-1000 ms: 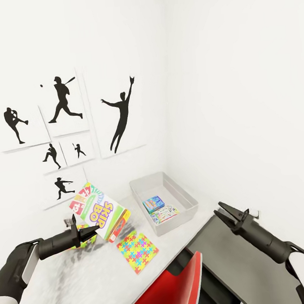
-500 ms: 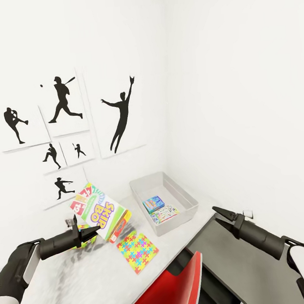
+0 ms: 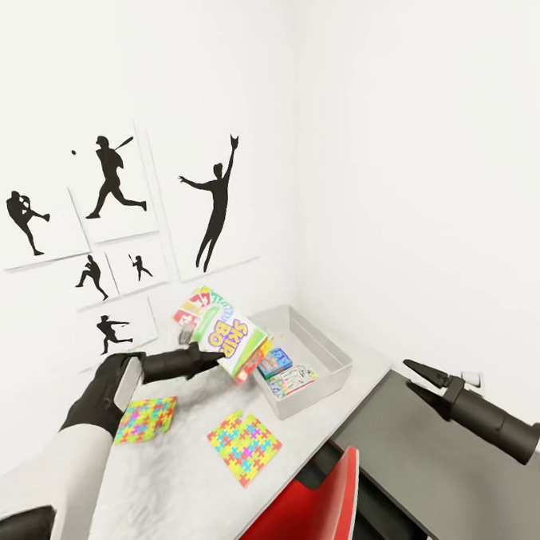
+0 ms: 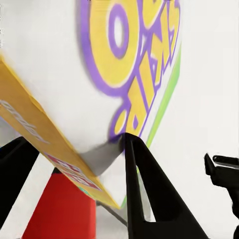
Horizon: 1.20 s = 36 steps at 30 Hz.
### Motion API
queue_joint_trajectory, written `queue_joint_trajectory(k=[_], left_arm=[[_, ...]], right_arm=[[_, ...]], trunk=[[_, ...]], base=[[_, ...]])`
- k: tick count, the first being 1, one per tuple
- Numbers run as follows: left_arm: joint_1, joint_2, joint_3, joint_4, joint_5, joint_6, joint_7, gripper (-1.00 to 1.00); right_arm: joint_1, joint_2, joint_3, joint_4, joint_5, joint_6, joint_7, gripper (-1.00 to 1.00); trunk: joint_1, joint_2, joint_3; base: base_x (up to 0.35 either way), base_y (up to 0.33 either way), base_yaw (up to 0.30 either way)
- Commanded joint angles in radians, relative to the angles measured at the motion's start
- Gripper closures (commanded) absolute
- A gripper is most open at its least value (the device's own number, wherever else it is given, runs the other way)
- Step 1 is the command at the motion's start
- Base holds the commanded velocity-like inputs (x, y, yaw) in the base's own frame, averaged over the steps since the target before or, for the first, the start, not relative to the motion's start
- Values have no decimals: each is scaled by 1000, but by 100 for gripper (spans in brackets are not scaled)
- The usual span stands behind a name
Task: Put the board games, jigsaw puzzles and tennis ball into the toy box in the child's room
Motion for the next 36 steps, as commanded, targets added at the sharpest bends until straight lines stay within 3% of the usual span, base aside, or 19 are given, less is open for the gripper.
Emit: queue_joint_trajectory(k=[1,4,6,9,13,15,18,24,36], left_arm=[[-23,-14,0,27,10,7,23,100],[-144,-88,-5,179,9,0,191,100],[-203,-130,-6,231,10,-3,289,100],[-264,-201,-6,261,12,-7,415,100],[-292,-266,-5,269,10,-28,516,100],[-295,-281,-5,270,11,-40,550,100],[-298,-282,-5,269,10,-48,570,100],[-299,-282,-6,269,7,-54,577,100],[-299,-282,-9,269,8,-81,571,100]], right_arm=[[-1,0,-4,0,8,4,11,-100],[-2,-1,-13,0,9,5,22,-100],[-2,-3,-21,0,9,6,24,-100],[-4,-16,-26,0,8,6,25,-100],[-5,-20,-27,-4,7,12,28,-100],[-5,-21,-33,-7,7,22,40,-100],[-5,-21,-59,-8,6,42,63,-100],[-5,-22,-81,-8,5,64,74,-100],[-3,-24,-85,-7,2,64,82,-100]], trunk=[[0,-2,-1],[0,-2,-1],[0,-2,-1],[0,-2,-1],[0,-2,-1],[0,-2,-1],[0,-2,-1],[0,-2,-1],[0,-2,-1]], base=[[0,0,0],[0,0,0],[0,0,0],[0,0,0],[0,0,0],[0,0,0],[0,0,0],[0,0,0],[0,0,0]])
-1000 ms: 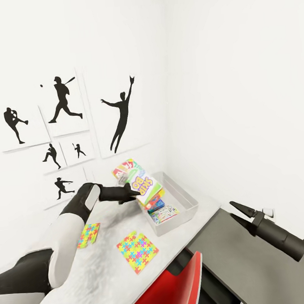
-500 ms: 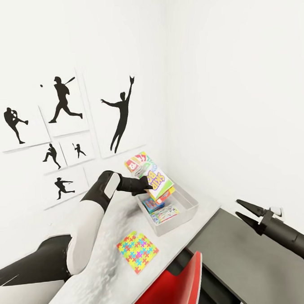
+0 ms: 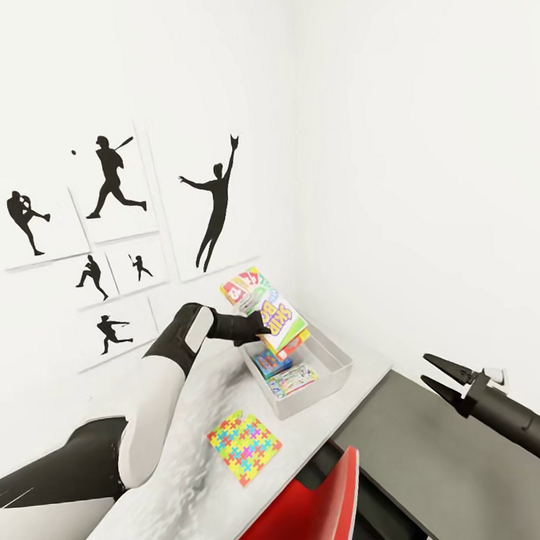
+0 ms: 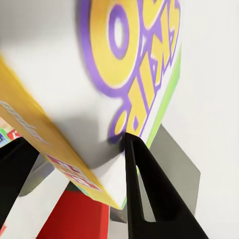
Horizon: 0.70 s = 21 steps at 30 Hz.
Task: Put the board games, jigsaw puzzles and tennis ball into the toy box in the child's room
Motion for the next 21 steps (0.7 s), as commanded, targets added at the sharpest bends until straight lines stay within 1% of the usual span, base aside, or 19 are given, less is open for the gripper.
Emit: queue_joint_trajectory(k=[1,2,5,8,12,21], left_arm=[[-1,-1,8,0,-8,3,-6,100],[0,-1,8,0,-8,2,-6,100],[0,-1,7,-3,-8,0,-8,100],[0,-1,6,-3,-8,-2,-9,100],[1,-1,6,-3,-8,-2,-9,100],[2,-1,6,-5,-8,-4,-11,100]], right_arm=[[0,0,-1,0,8,4,12,-100],[0,-1,-1,0,7,4,15,-100],[-1,-28,0,0,3,4,24,-100],[-2,-38,0,1,-4,4,30,-100],[-3,-42,0,1,-10,4,47,-100],[-4,-49,-1,3,-11,4,65,-100]], trunk=[[1,-1,-1],[1,-1,-1],[1,-1,-1],[1,-1,-1],[1,-1,-1],[1,-1,-1]], base=[[0,0,0],[0,0,0],[0,0,0],[0,0,0],[0,0,0],[0,0,0]])
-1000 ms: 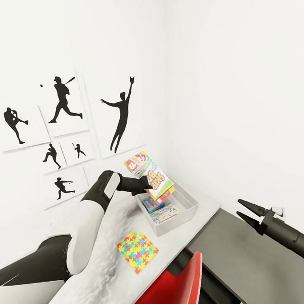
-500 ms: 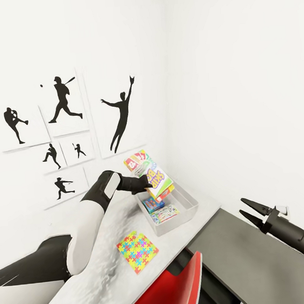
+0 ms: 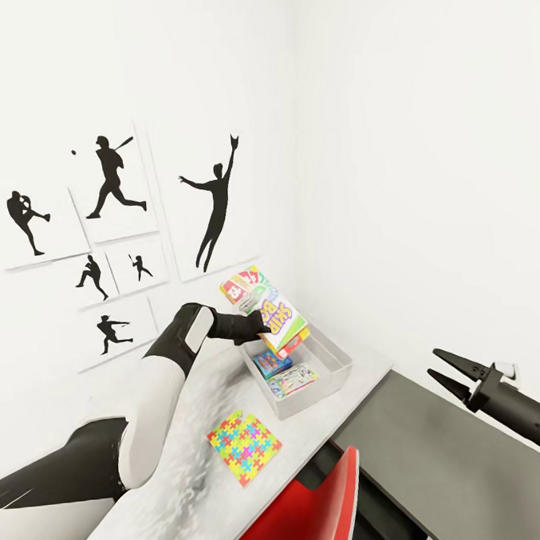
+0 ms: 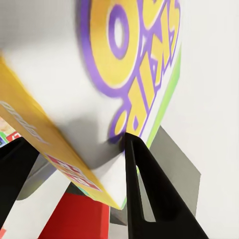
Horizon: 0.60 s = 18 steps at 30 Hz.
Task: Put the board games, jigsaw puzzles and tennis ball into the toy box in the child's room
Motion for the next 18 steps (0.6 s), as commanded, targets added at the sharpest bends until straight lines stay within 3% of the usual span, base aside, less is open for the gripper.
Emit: queue_joint_trajectory(k=[1,7,12,18], left_arm=[[0,-1,8,0,-7,6,-6,100],[0,-1,8,0,-7,4,-7,100],[2,-1,7,0,-6,-45,-14,100],[3,-1,7,0,-5,-58,-18,100]], right_arm=[[-1,0,-1,0,7,4,9,-100],[-1,0,-2,-2,8,4,11,-100],[-1,0,-1,-3,7,4,12,-100],[-1,0,-1,-3,6,4,12,-100]], trunk=[[1,-1,-1],[1,-1,-1],[1,-1,-1],[1,-1,-1]], base=[[0,0,0],[0,0,0],[0,0,0],[0,0,0]])
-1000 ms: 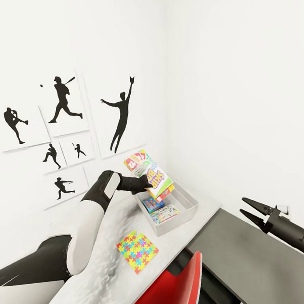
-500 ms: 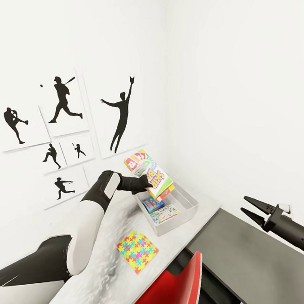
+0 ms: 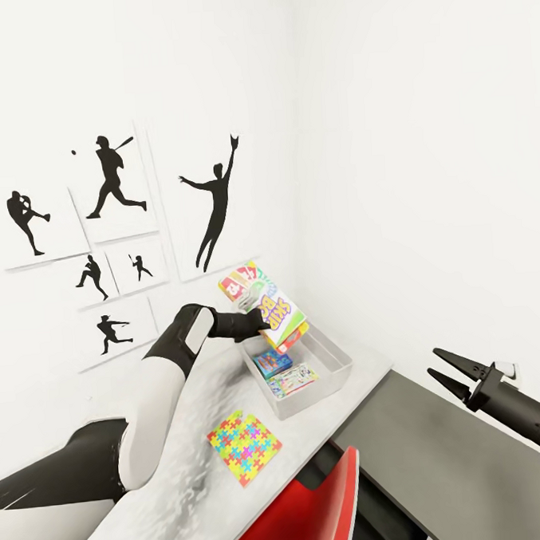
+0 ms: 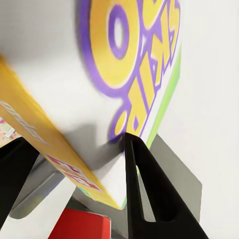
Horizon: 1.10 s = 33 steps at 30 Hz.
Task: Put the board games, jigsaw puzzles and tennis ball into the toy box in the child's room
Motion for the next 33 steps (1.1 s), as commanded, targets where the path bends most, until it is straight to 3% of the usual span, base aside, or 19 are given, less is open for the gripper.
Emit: queue_joint_trajectory(k=[1,25,33], left_arm=[[0,-1,8,0,-5,6,-4,100],[12,0,6,0,-6,2,-15,100],[39,50,3,0,-9,1,-198,100]], right_arm=[[-1,0,-1,0,7,4,8,-100],[-1,0,1,0,7,4,8,-100],[-1,1,-2,1,8,4,8,-100]], trunk=[[1,-1,-1],[1,-1,-1],[1,-1,-2]], base=[[0,0,0],[0,0,0],[0,0,0]])
